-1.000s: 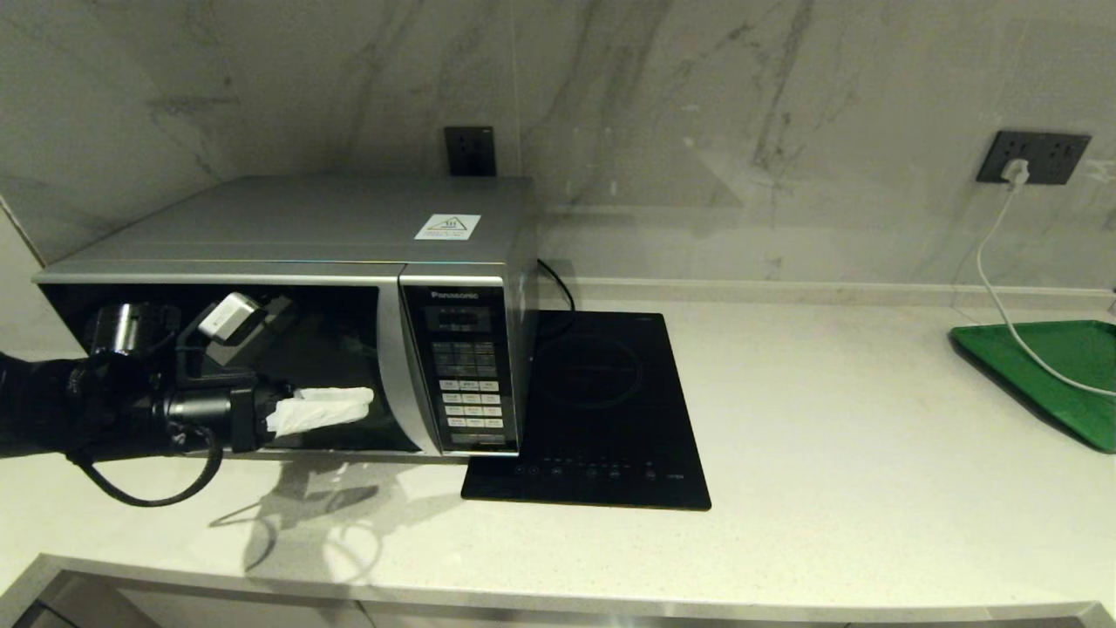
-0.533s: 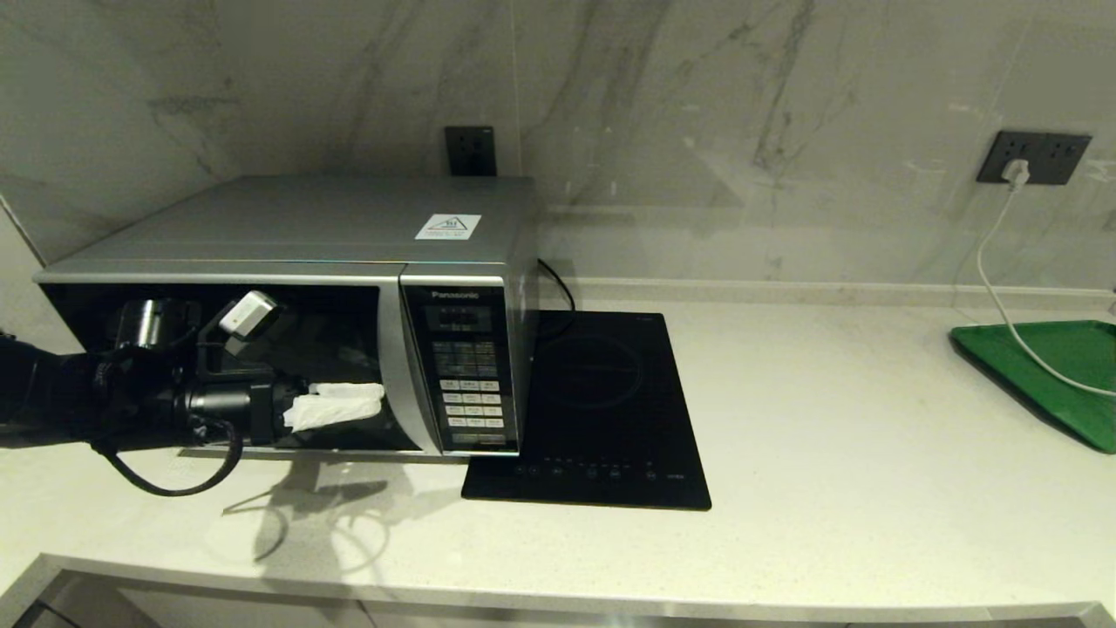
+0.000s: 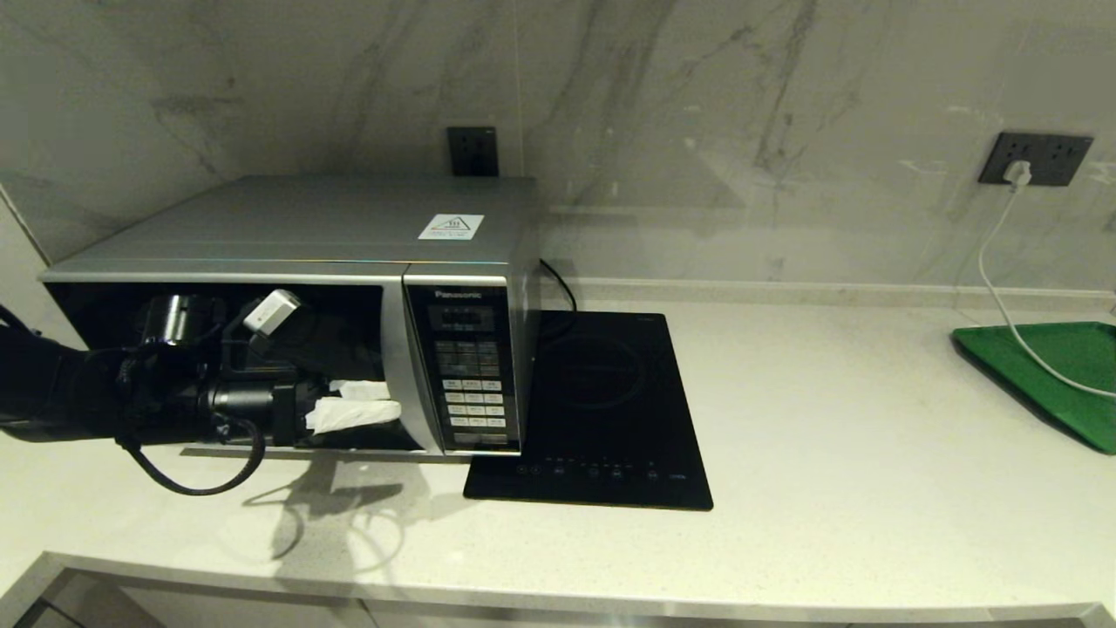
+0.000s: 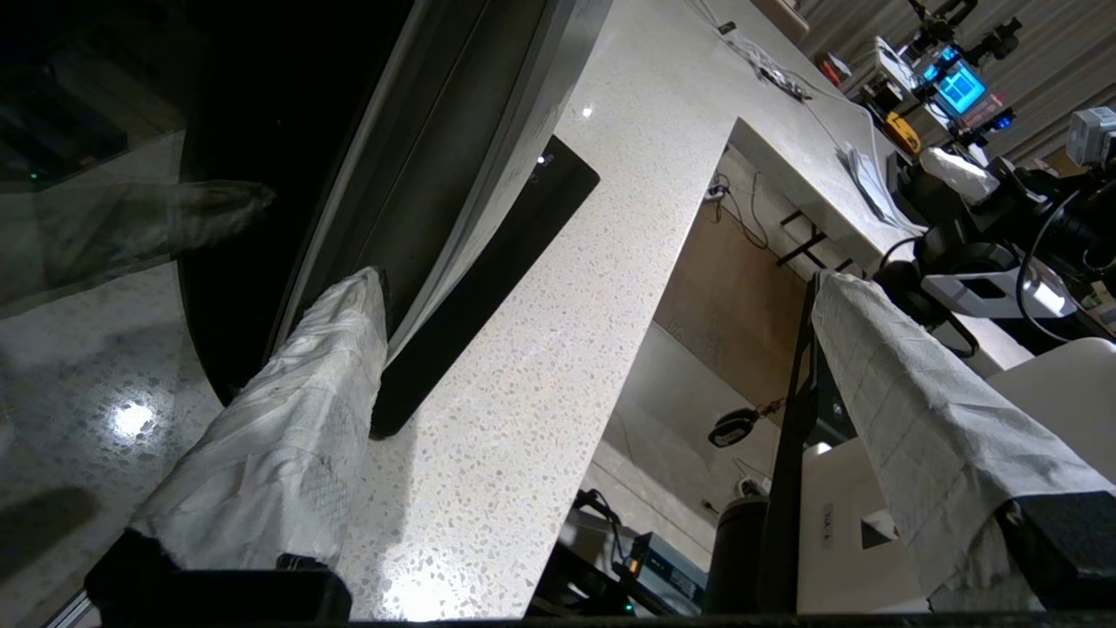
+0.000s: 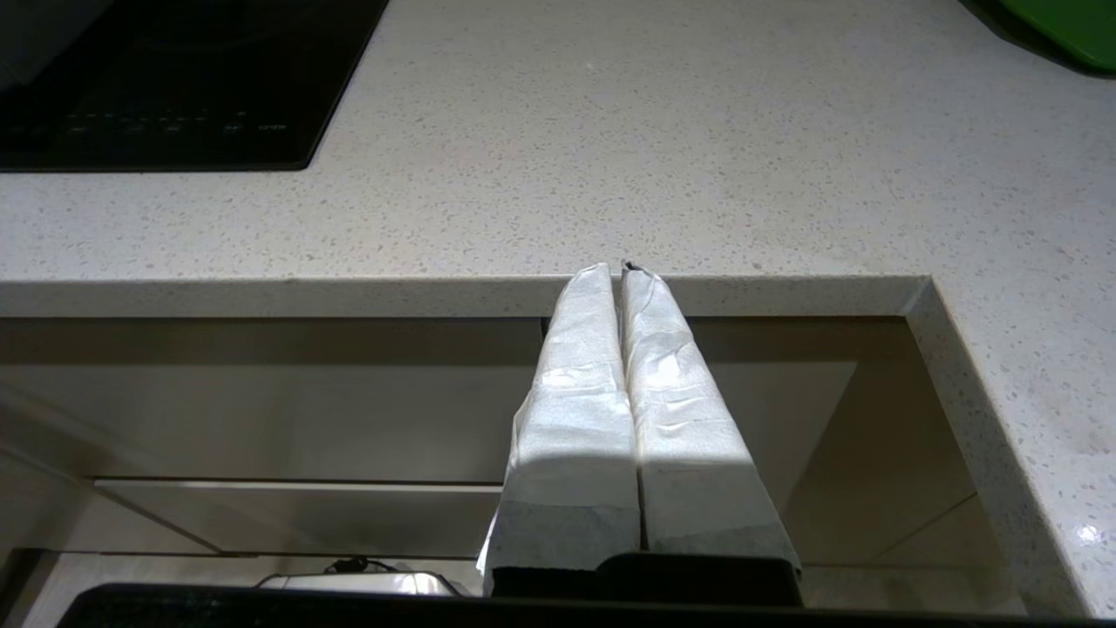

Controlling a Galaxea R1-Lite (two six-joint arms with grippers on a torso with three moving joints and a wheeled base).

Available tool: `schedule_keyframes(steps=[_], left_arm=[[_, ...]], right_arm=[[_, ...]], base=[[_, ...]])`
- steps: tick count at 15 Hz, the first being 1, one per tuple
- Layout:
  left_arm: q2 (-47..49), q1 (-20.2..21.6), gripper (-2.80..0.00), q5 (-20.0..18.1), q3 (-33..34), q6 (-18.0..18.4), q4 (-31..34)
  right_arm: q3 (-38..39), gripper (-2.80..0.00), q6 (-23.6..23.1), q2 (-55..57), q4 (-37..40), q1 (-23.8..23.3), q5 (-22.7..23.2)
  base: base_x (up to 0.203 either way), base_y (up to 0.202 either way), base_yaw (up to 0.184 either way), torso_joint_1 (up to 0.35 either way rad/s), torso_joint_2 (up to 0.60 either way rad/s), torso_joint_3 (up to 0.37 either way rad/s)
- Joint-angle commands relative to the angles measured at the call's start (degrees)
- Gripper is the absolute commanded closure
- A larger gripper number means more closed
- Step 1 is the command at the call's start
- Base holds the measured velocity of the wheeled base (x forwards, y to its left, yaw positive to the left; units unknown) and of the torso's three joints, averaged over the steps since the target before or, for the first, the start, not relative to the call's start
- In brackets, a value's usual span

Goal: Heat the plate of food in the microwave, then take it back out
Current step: Open the microwave oven

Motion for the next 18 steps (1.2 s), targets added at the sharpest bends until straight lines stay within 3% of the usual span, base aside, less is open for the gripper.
schedule_keyframes(steps=[1,9,14,18], left_arm=[[-0.04,-0.95,-2.80,-0.68,0.14,0.60,0.11],[2.48,-1.65,-2.80,-1.03,-0.04,11.47,0.11],[2.22,-1.50,-2.80,-1.80,2.12,10.71,1.68],[0.09,-0.02,-2.80,-4.58,3.09,7.19,11.90]], right_arm=[[-0.01,0.00,0.04,0.00,0.10,0.07,0.02],[-0.01,0.00,0.04,0.00,0.10,0.01,-0.02],[-0.01,0.00,0.04,0.00,0.10,0.01,0.00],[-0.01,0.00,0.04,0.00,0.10,-0.01,-0.03]], base=[[0.000,0.000,0.000,0.000,0.00,0.000],[0.000,0.000,0.000,0.000,0.00,0.000],[0.000,0.000,0.000,0.000,0.00,0.000],[0.000,0.000,0.000,0.000,0.00,0.000]])
